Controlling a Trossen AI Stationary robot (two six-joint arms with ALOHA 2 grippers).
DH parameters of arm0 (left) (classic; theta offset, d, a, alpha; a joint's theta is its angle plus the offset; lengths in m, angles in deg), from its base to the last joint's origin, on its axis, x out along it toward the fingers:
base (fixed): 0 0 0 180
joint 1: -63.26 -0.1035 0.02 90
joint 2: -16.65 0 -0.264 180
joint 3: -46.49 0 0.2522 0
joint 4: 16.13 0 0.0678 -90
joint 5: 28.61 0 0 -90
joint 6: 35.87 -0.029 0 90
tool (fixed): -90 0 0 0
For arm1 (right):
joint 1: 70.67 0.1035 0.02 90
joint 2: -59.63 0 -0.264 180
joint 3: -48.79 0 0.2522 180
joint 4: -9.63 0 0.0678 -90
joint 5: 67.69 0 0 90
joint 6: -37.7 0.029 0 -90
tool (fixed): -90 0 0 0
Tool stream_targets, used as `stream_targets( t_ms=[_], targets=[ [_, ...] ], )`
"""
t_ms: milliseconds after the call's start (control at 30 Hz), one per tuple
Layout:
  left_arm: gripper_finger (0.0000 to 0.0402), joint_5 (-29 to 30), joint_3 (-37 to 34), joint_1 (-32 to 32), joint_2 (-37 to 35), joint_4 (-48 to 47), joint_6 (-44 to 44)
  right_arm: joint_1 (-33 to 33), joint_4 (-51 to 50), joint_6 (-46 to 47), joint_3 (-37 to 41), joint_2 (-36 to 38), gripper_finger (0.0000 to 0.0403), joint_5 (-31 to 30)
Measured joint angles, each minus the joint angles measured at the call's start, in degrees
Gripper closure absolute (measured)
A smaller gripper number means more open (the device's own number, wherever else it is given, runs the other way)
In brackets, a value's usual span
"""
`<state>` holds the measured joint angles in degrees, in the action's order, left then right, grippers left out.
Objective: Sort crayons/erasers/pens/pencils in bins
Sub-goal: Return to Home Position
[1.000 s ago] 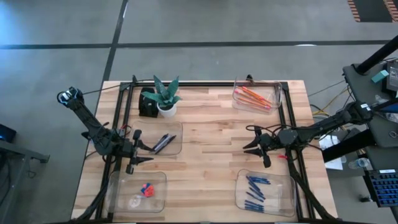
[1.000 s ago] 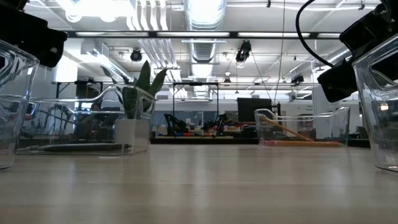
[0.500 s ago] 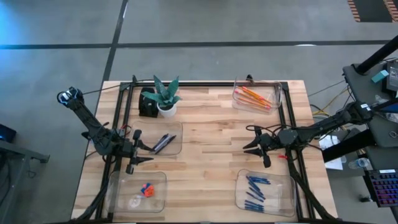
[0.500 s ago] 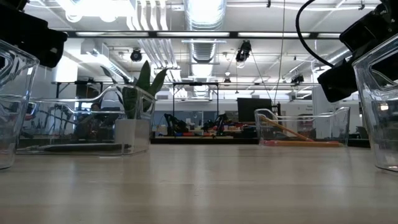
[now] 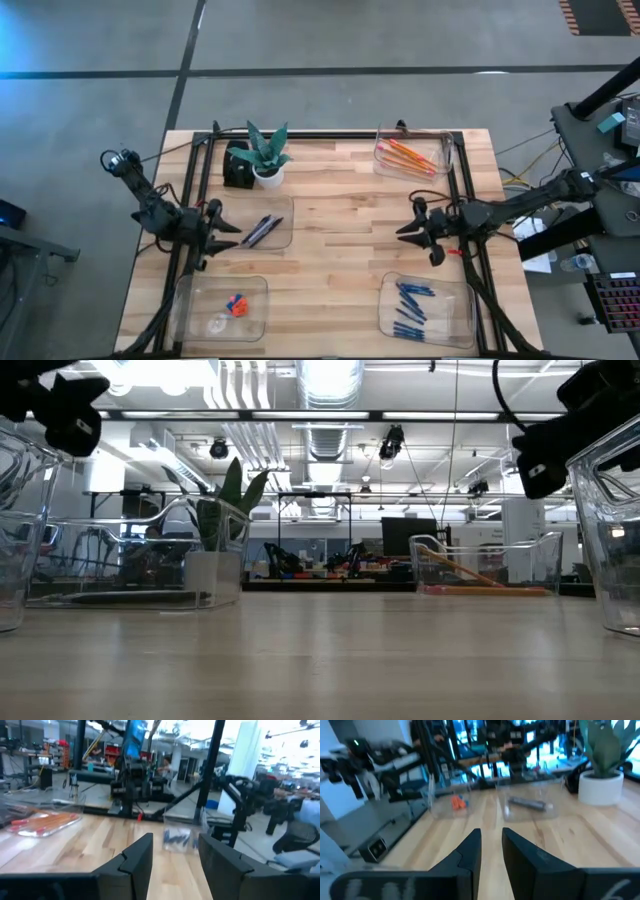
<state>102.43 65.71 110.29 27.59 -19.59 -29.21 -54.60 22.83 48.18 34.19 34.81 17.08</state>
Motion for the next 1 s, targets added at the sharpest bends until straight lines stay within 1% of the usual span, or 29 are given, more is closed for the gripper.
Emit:
stream_targets(
  t_ms=[200,267,333,400,700,833,1000],
  targets=[
    [0.0257,-0.02,-3.6,-3.05,-5.95,0.07,0.1,0.0,-0.02,-0.02,0.0,4.96,0.0335,-0.08],
    [0.0257,-0.01,-5.01,-4.53,-7.87,-1.29,0.08,0.0,-0.04,-0.01,0.0,6.53,0.0335,-0.08],
    [0.0257,0.04,-4.97,-6.09,-9.44,-4.12,0.41,0.0,-0.07,0.0,0.0,8.19,0.0335,-0.08],
    [0.0257,-0.23,-4.98,-7.72,-9.6,-5.86,0.36,0.0,-0.13,-0.01,0.07,9.82,0.0335,-0.04],
    [0.0257,-0.23,-5.02,-16.4,-9.66,-5.77,0.38,-1.08,-0.46,-0.01,0.13,16.39,0.0335,0.12],
    [0.0257,-0.24,-5.05,-21.99,-9.66,-5.77,0.39,-3.62,-1.17,0.0,0.15,20.01,0.0335,0.11],
    [0.0257,-0.22,-5.07,-30.08,-9.64,-5.73,0.39,-8.98,-0.78,-0.01,0.17,24.72,0.0335,0.1]
  ],
)
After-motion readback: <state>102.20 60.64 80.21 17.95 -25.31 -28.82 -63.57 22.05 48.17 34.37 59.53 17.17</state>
